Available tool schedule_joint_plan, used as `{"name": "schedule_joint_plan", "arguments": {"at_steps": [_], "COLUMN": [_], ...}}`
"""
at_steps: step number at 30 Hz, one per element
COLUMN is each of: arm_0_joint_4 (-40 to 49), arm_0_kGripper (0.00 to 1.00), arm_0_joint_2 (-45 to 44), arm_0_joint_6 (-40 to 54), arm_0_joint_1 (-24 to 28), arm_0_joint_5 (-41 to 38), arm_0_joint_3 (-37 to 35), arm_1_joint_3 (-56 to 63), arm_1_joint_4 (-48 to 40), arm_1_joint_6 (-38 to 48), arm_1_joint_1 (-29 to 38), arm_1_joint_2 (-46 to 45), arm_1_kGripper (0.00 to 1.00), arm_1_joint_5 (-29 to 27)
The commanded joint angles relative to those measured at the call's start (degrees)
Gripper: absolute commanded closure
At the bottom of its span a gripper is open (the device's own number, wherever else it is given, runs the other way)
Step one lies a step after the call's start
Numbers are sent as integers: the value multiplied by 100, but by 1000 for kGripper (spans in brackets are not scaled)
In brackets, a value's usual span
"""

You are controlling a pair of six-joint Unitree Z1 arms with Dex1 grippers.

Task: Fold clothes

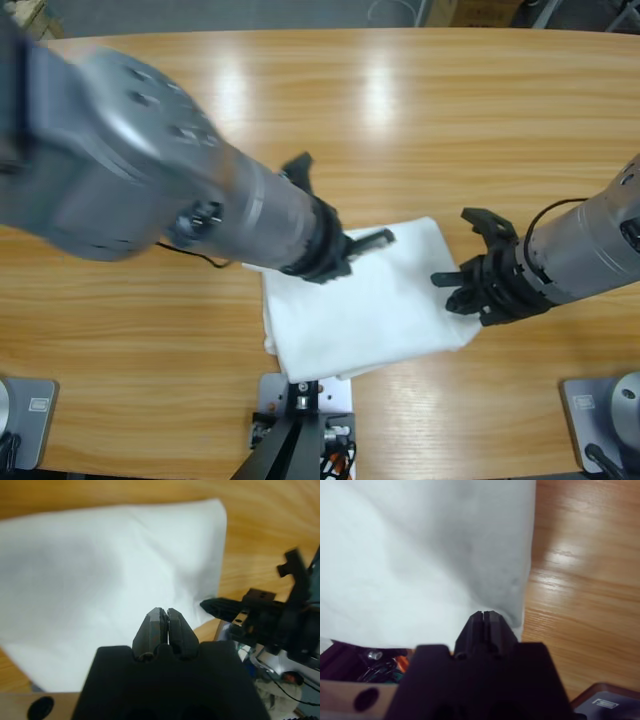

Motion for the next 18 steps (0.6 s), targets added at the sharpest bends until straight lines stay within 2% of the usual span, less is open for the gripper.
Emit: {"name": "schedule_joint_plan", "arguments": {"at_steps": [1, 5, 11, 13, 18], "arm_0_joint_4": [-49, -49, -49, -49, -49], "arm_0_kGripper": [1000, 1000, 1000, 1000, 1000], "arm_0_joint_2": [605, 621, 638, 630, 589], "arm_0_joint_6": [42, 14, 14, 14, 19], "arm_0_joint_1": [-325, -336, -327, -327, -311], "arm_0_joint_5": [-403, -403, -394, -392, -376], "arm_0_joint_3": [134, 318, 315, 308, 290], "arm_1_joint_3": [98, 82, 70, 143, 799], "arm_1_joint_4": [-134, 21, 733, 540, -803], "arm_1_joint_6": [-226, -87, 350, 486, 874], "arm_1_joint_1": [57, 57, 111, 283, 320], "arm_1_joint_2": [412, 215, -1103, -1091, -611], "arm_1_kGripper": [1000, 1000, 1000, 1000, 1000], "arm_1_joint_5": [90, 74, 76, 111, 246]}}
